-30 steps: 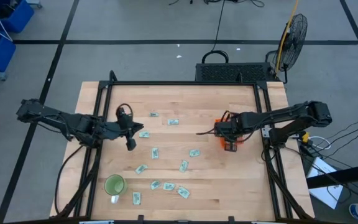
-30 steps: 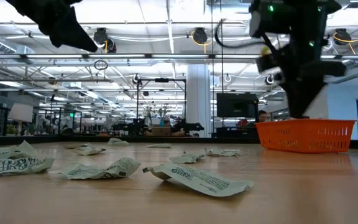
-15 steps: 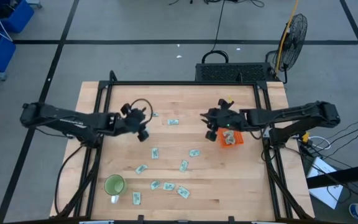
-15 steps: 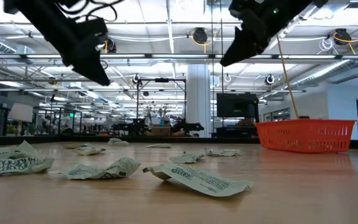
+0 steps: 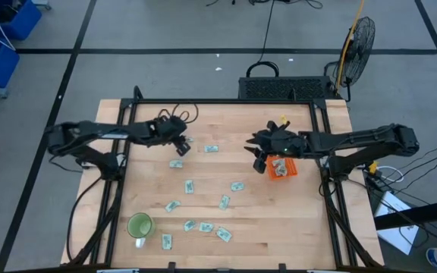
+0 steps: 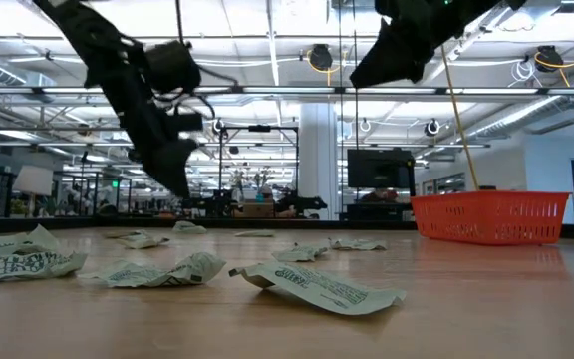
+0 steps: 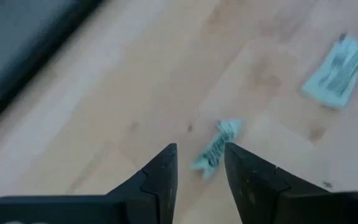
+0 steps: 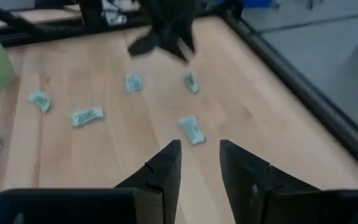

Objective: Pick and place Stevia / Truvia into bins
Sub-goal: Put the stevia packet into the orange basket

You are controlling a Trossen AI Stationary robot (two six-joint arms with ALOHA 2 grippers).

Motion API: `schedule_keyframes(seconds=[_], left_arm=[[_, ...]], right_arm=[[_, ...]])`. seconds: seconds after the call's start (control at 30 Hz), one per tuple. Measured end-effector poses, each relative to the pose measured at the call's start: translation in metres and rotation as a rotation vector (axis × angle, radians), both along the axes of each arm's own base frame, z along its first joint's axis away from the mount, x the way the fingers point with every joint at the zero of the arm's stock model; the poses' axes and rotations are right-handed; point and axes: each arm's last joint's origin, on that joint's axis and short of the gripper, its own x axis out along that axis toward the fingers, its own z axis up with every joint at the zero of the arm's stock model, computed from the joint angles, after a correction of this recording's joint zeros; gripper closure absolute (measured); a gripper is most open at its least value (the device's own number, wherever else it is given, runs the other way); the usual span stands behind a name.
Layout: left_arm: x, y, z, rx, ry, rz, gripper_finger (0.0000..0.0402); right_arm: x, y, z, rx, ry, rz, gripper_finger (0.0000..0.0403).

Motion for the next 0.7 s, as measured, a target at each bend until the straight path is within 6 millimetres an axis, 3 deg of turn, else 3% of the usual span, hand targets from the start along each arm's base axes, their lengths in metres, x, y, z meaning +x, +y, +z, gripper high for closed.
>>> schedule_keyframes(seconds=[0.23, 0.43, 0.53, 0.7], left_arm=[[0.008, 0.014, -0.031, -0.053, 0.052, 0.019, 0.0270], [0.012, 0.017, -0.043, -0.065, 0.069, 0.022, 0.0273], [0.012, 0.016, -0.043, -0.068, 0.065, 0.019, 0.0303], [0.013, 0.012, -0.033, -0.059, 0.026, 0.008, 0.0389]], right_arm=[[-0.008, -0.001, 0.010, -0.023, -0.031, 0.009, 0.0300], [-0.008, -0.001, 0.009, -0.016, -0.022, 0.005, 0.0300], [-0.008, -0.001, 0.008, 0.003, -0.020, -0.002, 0.0300], [-0.013, -0.001, 0.001, 0.046, 0.046, -0.031, 0.0300]])
